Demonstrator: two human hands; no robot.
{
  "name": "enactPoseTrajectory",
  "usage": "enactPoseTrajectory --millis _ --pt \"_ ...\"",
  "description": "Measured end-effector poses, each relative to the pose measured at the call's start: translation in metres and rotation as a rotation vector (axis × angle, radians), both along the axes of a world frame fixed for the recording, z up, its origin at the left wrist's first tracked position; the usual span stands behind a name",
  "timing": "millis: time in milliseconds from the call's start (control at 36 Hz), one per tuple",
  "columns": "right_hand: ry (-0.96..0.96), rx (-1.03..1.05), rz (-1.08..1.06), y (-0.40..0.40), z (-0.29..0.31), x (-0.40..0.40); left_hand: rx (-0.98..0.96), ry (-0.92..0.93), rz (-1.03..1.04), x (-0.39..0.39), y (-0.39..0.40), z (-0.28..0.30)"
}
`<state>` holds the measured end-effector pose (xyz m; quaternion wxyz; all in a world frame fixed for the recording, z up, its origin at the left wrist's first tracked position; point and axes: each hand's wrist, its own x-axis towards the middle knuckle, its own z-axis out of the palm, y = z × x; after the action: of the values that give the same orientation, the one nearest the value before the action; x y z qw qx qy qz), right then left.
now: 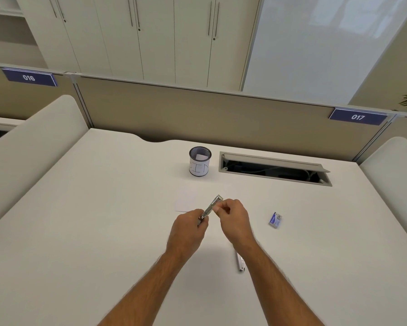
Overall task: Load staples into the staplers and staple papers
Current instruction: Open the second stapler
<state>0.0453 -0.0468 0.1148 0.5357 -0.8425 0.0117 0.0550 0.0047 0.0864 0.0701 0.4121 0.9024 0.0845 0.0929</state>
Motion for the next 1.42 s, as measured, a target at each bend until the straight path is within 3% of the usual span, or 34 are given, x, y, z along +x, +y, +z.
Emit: enactPoseTrajectory --millis 194,417,944,1417 --pt "0.198 0.226 -0.026 -0.006 -0.003 0.001 -0.028 0.074 0.052 -0.010 0.012 -0.020" --pt "0.395 0.461 -0.010 -0.007 -0.010 0.002 0.108 0.098 0.167 -0.023 0.028 -0.046" --pt "0.367 0.288 0.006 0.010 -0.030 0.007 0.138 0.110 0.251 -0.022 0.052 -0.080" --pt "0.382 0.279 0.006 0.018 -0.043 0.025 0.155 0.166 0.237 -0.011 0.053 -0.089"
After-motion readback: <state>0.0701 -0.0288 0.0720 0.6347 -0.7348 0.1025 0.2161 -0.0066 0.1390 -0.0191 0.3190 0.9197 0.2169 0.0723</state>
